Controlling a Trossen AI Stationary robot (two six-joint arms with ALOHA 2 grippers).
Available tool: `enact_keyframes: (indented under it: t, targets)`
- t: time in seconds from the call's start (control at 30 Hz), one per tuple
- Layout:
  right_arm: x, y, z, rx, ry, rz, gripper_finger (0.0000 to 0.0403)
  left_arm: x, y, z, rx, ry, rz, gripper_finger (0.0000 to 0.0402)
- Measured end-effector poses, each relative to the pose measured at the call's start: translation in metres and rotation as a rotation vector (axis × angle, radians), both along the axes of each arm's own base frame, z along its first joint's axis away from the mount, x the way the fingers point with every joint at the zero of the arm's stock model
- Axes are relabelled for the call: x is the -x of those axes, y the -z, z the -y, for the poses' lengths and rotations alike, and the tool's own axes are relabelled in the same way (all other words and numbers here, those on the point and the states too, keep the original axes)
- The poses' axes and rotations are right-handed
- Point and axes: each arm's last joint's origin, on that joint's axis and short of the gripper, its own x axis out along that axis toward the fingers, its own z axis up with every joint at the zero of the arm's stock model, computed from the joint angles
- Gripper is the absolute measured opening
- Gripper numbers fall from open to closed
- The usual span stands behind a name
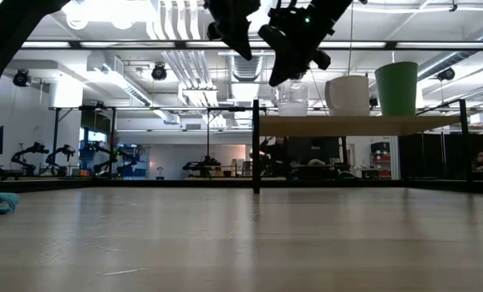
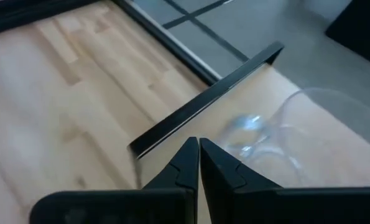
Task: Stack small to large cups/mugs on shelf
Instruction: Put the transparent mug on the shelf, then return to Home Position
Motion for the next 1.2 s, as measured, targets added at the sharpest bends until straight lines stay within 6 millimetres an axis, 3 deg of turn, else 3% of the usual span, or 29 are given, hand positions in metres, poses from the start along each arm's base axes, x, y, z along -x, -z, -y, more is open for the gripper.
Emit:
enact_keyframes:
  t: [0.17, 0.3, 0.53, 0.77, 0.97, 1.2]
  targets:
    - [0.004, -0.004, -0.022, -0.018, -0.05, -0.013, 0.0008, 0.02, -0.004, 0.004, -0.024, -0.065, -0.119, 0.0]
    - [0.015, -0.024, -0.046, -0.062, -0.077, 0.026, 0.0008, 0.045, -0.014, 0.012, 0.023, -0.156, -0.15, 0.0]
    - [0.061, -0.079, -0.084, -0.056, -0.22, 0.15, 0.0008, 0.094, -0.048, 0.033, 0.098, -0.271, -0.03, 0.0]
    - [0.117, -0.119, -0.094, -0.075, -0.297, 0.324, 0.0008, 0.14, -0.083, 0.058, 0.106, -0.272, 0.143, 0.0]
    - [0.155, -0.126, -0.091, -0.135, -0.283, 0.332, 0.0008, 0.163, -0.097, 0.074, 0.125, -0.255, 0.227, 0.0]
    - [0.175, -0.11, -0.089, -0.152, -0.273, 0.282, 0.0009, 0.178, -0.094, 0.085, 0.147, -0.237, 0.229, 0.0]
